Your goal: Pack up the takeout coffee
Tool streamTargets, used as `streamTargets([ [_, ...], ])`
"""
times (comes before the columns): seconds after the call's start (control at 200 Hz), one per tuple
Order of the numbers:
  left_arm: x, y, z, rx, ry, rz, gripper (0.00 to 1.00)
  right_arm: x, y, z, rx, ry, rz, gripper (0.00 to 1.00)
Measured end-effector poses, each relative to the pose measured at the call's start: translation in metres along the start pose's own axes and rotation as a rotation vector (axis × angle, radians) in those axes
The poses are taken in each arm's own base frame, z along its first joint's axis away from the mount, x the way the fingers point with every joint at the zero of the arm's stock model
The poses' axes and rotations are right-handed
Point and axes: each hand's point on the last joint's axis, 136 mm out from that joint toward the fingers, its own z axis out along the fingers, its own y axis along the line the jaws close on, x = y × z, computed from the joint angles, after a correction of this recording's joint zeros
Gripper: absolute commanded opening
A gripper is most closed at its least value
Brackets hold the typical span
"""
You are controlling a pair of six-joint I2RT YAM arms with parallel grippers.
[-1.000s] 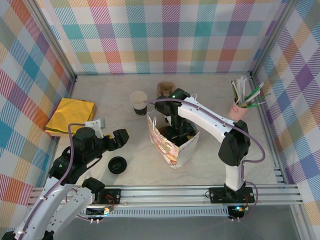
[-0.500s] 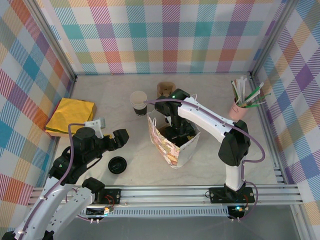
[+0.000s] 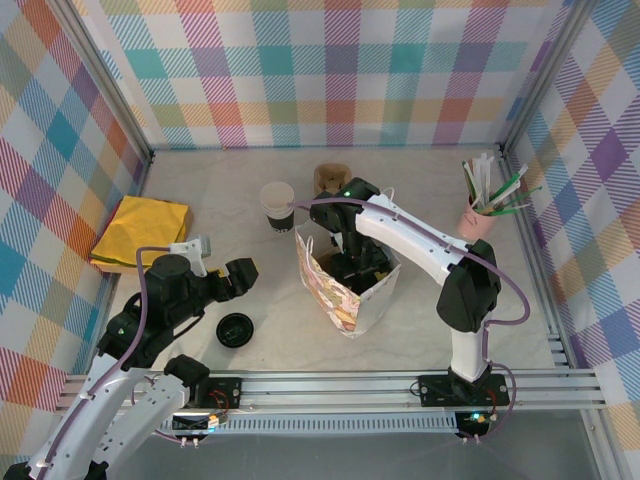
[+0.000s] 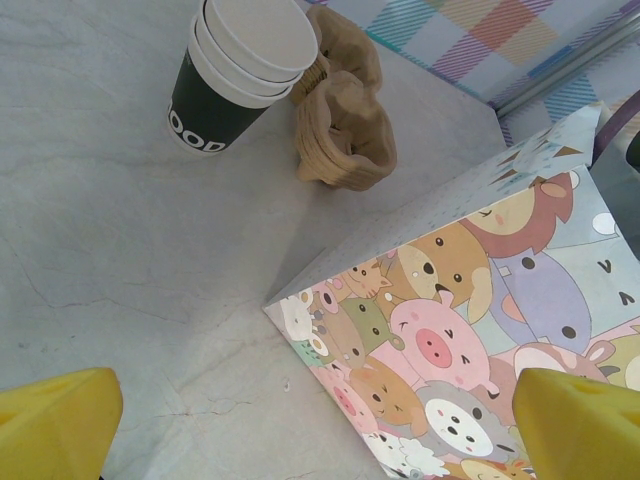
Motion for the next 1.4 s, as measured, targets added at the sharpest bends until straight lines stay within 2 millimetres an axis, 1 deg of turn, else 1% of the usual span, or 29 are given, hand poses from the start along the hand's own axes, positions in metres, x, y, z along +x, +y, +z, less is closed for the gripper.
streamTargets([
  [0.63, 0.0005, 0.0005, 0.0014, -0.004, 0.005, 0.000, 1.00, -0.0008, -0.0015, -0.0001, -0.001, 0.000, -0.004, 0.69],
  [1.4, 0.0005, 0.0005, 0.0014, -0.004, 0.005, 0.000, 1.00, -0.0007, -0.0017, 0.0043, 0.001, 0.007, -0.010, 0.69],
])
